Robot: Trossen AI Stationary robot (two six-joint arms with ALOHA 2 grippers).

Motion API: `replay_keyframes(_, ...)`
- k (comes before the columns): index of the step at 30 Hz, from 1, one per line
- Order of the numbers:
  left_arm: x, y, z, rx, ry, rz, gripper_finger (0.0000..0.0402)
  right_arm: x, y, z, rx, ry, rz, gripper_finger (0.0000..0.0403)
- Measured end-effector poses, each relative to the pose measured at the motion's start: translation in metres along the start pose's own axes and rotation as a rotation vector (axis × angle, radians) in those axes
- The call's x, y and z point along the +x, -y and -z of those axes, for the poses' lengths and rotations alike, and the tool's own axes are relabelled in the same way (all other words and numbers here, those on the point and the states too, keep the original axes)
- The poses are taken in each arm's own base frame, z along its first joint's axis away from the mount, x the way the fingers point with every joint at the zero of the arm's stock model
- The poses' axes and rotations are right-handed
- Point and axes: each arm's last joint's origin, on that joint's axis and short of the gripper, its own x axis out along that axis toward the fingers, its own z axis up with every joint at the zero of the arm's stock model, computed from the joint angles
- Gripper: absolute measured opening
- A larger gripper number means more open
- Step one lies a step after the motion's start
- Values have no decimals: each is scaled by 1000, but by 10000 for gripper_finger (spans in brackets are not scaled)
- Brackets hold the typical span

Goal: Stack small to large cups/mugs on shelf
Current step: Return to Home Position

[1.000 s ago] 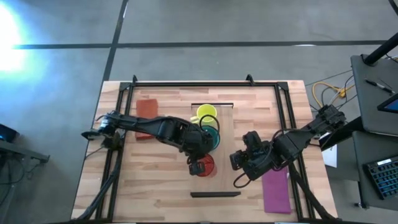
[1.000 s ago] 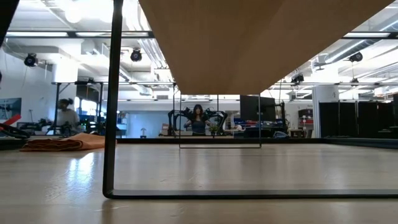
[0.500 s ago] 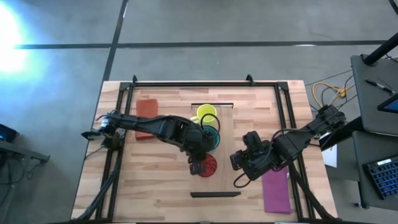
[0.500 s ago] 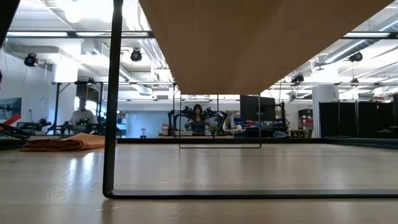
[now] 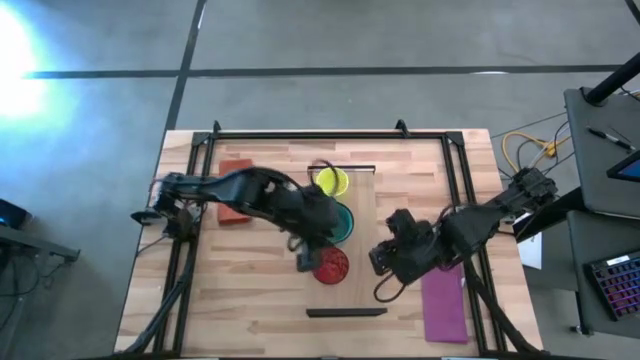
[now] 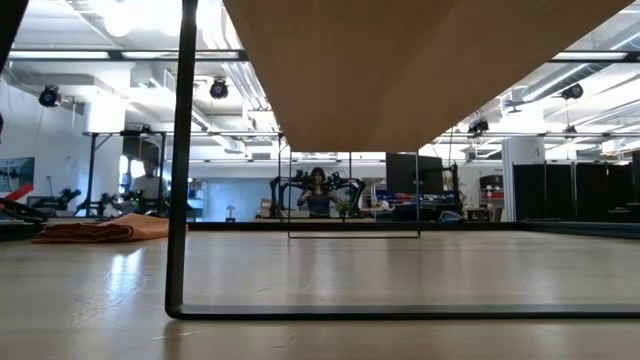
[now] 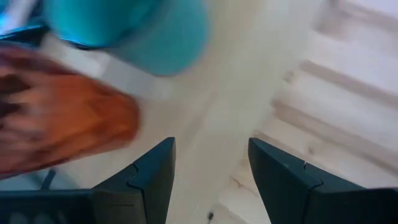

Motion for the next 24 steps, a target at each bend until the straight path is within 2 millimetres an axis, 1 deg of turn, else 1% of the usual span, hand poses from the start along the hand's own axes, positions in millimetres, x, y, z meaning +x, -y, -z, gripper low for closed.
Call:
replay_keyframes(2, -18, 0, -1, 81, 48, 7, 86, -12, -3, -12, -68, 13, -75, 196)
replay_keyframes(4, -39, 0, -1, 125, 98, 9, 86, -31, -2, -27, -115, 33, -151, 196)
replay_keyframes(7, -68, -2, 2, 163, 170, 10, 86, -59, 3, -41, -66, 37, -234, 196)
replay_keyframes(9, -86, -3, 6, 109, 207, 20, 86, -75, 7, -48, 11, 42, -286, 196)
replay_keyframes(11, -102, -3, 10, 70, 241, 42, 87, -88, 12, -55, 53, 118, -325, 196)
replay_keyframes(12, -109, -3, 14, 79, 240, 69, 87, -95, 12, -56, 4, 156, -353, 196)
replay_keyframes(13, -115, -1, 18, 113, 237, 113, 87, -101, 11, -56, -84, 188, -394, 196)
replay_keyframes(14, -120, 2, 20, 171, 240, 166, 87, -106, 8, -56, -166, 221, -436, 196)
replay_keyframes(15, -124, 4, 21, 198, 258, 212, 87, -108, 4, -56, -212, 256, -471, 196)
replay_keyframes(17, -130, 7, 22, 205, 315, 292, 87, -112, -7, -53, -303, 299, -571, 196)
replay_keyframes(20, -127, 10, 23, 231, 429, 398, 87, -114, -30, -41, -474, 355, -780, 196)
replay_keyframes(22, -114, 11, 27, 251, 506, 475, 87, -108, -44, -30, -566, 408, -923, 196)
replay_keyframes(24, -97, 10, 35, 240, 563, 545, 87, -95, -53, -20, -643, 441, -1035, 196)
